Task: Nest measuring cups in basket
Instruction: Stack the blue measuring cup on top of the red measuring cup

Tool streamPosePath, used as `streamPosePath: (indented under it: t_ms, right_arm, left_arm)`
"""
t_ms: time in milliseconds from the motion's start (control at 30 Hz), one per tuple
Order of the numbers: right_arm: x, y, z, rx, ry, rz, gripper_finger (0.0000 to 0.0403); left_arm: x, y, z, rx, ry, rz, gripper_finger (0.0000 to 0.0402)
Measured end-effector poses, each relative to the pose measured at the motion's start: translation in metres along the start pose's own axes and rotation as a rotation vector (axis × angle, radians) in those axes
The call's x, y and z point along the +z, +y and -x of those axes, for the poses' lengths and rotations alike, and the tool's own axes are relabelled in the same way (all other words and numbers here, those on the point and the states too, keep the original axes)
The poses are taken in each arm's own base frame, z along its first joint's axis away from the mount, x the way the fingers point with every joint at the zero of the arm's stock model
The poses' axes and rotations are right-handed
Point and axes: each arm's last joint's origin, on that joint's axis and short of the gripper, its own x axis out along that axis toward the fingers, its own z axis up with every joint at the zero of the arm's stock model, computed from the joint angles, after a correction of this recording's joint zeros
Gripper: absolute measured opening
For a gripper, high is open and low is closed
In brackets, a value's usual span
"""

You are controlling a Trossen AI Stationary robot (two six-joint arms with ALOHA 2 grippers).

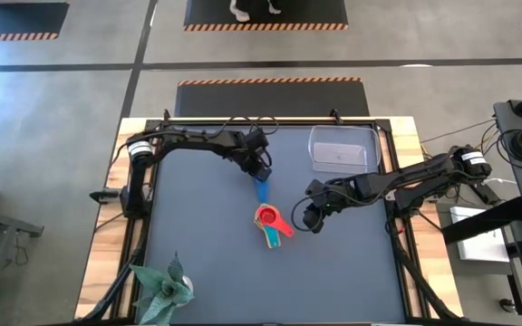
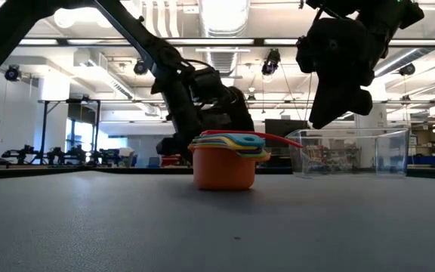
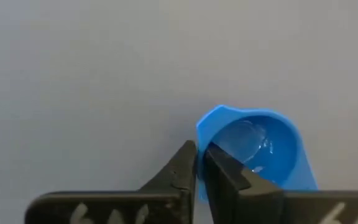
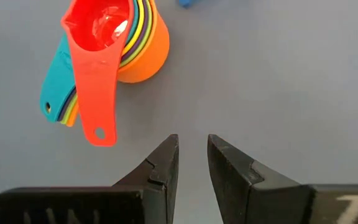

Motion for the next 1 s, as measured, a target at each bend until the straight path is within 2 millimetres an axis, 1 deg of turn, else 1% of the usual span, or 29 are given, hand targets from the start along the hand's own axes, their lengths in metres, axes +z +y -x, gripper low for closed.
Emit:
streamPosePath:
  t_ms: [67, 133, 200, 367, 467, 567, 633, 733, 833, 1000]
  right_arm:
    - [0.0, 0.0, 0.0, 0.0, 0.0, 0.004, 0.0075]
    - [0.0, 0.0, 0.0, 0.0, 0.0, 0.009, 0.0075]
    - [0.0, 0.0, 0.0, 0.0, 0.0, 0.017, 0.0075]
    - [0.0, 0.0, 0.0, -0.01, -0.01, 0.046, 0.0075]
    - [0.001, -0.001, 0.0, -0.038, -0.036, 0.048, 0.0075]
    - [0.002, -0.001, 0.0, -0.055, -0.061, 0.056, 0.0075]
    - [0.004, -0.001, 0.0, -0.058, -0.084, 0.064, 0.0075]
    - [0.006, 0.0, 0.0, -0.053, -0.105, 0.07, 0.0075]
    - [0.007, 0.0, 0.0, -0.049, -0.113, 0.077, 0.0075]
    - [0.008, -0.001, 0.0, -0.067, -0.125, 0.084, 0.0075]
  left_arm:
    - [0.001, -0.002, 0.009, -0.002, -0.005, -0.018, 0.0003]
    - [0.004, -0.006, 0.024, -0.013, -0.029, -0.03, 0.0002]
    - [0.007, -0.01, 0.043, -0.02, -0.066, -0.039, 0.0002]
    - [0.005, -0.015, 0.093, 0.034, -0.18, -0.045, 0.0001]
    - [0.001, -0.016, 0.121, 0.053, -0.245, -0.013, 0.0001]
    - [-0.003, -0.019, 0.143, 0.027, -0.292, 0.067, 0.0001]
    - [-0.009, -0.024, 0.153, -0.001, -0.306, 0.11, 0.0001]
    - [-0.018, -0.036, 0.162, -0.04, -0.313, 0.142, 0.0001]
    - [-0.033, -0.052, 0.163, -0.083, -0.293, 0.188, 0.0]
    - [-0.071, -0.085, 0.15, -0.105, -0.225, 0.196, 0.0]
